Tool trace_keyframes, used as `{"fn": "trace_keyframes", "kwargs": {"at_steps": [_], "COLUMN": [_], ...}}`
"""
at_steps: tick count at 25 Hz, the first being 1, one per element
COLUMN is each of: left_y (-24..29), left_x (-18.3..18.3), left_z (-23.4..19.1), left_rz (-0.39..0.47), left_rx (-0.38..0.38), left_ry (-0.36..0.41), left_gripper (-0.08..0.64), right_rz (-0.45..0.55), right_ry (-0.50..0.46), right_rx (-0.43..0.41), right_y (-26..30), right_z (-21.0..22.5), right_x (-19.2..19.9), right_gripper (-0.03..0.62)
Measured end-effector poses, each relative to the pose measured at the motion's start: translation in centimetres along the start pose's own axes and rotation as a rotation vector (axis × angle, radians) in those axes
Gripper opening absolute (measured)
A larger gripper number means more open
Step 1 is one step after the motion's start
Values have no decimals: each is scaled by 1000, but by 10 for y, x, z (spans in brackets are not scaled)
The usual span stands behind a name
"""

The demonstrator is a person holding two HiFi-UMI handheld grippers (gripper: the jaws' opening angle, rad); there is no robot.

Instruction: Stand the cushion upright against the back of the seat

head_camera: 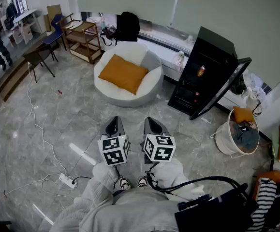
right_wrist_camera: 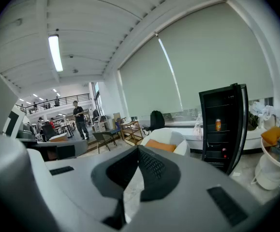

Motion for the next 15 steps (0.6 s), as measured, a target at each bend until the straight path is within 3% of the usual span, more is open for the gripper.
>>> {"fn": "trace_keyframes", "kwargs": {"at_steps": [9, 15], "left_y": [8, 17], "left_x": [-1, -3], "left_z": [-9, -25], "left_rz": [-6, -13], "left_rx": [3, 5], "left_ry": [0, 6], "left_gripper": [-6, -5], "right_rz": [-8, -5], "right_ry": [-14, 48], "right_rx": [2, -7], "right_y": [10, 27], "right_z": [-5, -11], "right_x": [-3, -5], "right_gripper": [61, 63]}}
Point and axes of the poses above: the fingertips, and each gripper's own axes: y forward along the fingers, z to its right, x out of its underside, the point moved 3 cm from there along -y, backward along the fingers, and after that the axes turned 3 degrees about -z, right-handed, at the moved point
